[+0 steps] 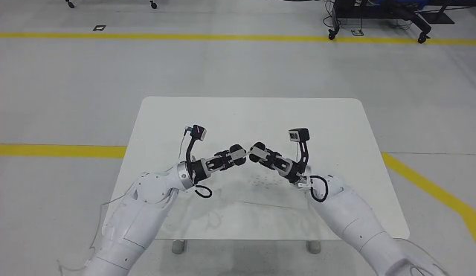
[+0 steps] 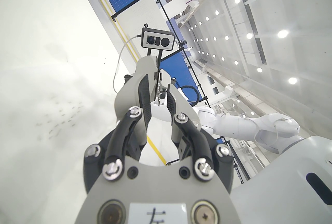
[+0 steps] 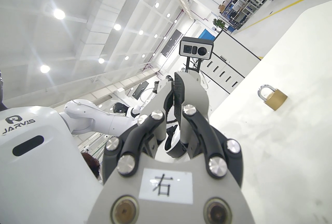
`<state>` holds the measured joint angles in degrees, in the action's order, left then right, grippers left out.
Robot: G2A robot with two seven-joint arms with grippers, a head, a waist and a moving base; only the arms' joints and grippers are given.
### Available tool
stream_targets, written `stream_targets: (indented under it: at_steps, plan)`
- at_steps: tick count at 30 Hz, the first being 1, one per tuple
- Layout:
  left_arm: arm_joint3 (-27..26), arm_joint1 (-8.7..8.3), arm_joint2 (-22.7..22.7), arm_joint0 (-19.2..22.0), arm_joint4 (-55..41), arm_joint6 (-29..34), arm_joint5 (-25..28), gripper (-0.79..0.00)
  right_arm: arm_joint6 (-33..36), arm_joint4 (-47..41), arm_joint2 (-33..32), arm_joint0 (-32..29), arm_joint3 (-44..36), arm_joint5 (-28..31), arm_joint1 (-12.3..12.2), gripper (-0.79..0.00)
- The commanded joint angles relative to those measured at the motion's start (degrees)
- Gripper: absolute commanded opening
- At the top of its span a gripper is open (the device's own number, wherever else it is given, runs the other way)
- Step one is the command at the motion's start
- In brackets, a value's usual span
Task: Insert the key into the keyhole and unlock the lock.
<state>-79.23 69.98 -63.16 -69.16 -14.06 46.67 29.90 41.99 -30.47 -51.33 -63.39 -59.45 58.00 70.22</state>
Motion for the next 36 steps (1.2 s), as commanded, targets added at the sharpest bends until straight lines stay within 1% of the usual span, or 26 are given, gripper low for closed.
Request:
stream_targets:
  at_steps: [1,6,10,12,13,19,21,26,28,30,34,35,36]
  plan:
    - [0.0,-0.02,0.0,0.0,-0.1,0.0,0.0,-0.653,0.7,-0.1,-0.5,0.0,0.4,0.0,0.4,-0.785]
    - [0.2,-0.06,0.5,0.2,0.8,0.1,-0.2,-0.671,2.6,-0.4,-1.8,-0.1,1.3,0.0,1.4,-0.785]
    - [0.3,-0.07,0.6,0.4,1.2,-0.3,-0.4,-0.702,4.3,-1.3,-2.7,-0.2,1.9,0.0,2.2,-0.785]
    - [0.4,-0.11,0.6,0.4,1.6,-0.8,-0.5,-0.733,4.3,-0.8,-3.0,-0.2,2.0,0.0,2.5,-0.785]
    - [0.4,-0.14,0.4,0.4,2.1,-1.2,-0.6,-0.785,4.3,-0.5,-3.1,-0.2,2.1,0.0,2.7,-0.785]
    - [0.1,-0.32,0.2,0.3,3.9,-2.1,-0.9,-0.785,4.3,0.4,-3.8,-0.5,2.1,0.0,3.3,-0.785]
    - [0.0,-0.37,0.3,0.3,4.4,-2.1,-0.8,-0.785,4.3,1.8,-3.8,-0.5,2.0,0.0,3.3,-0.785]
    - [-0.1,-0.46,0.2,0.2,4.8,-2.5,-0.7,-0.785,4.3,2.2,-4.2,-0.9,1.2,0.0,3.3,-0.785]
    - [-0.2,-0.5,0.1,0.1,5.0,-2.9,-0.6,-0.785,4.3,2.5,-4.3,-1.0,1.0,0.0,3.2,-0.76]
    - [-0.2,-0.55,0.0,0.1,5.2,-3.2,-0.4,-0.785,4.3,2.5,-4.3,-1.0,0.9,0.0,3.2,-0.782]
    - [-0.5,-0.66,-0.3,-0.1,6.7,-4.4,-0.3,-0.785,4.3,2.5,-4.6,-1.2,0.6,0.0,3.2,-0.785]
    - [-0.7,-0.68,-0.3,-0.2,7.0,-4.6,-0.4,-0.785,4.3,2.6,-4.7,-1.2,0.5,0.0,3.2,-0.693]
    - [-0.8,-0.7,-0.3,-0.2,7.3,-4.8,-0.4,-0.785,4.3,2.8,-4.8,-1.3,0.5,0.0,3.2,-0.576]
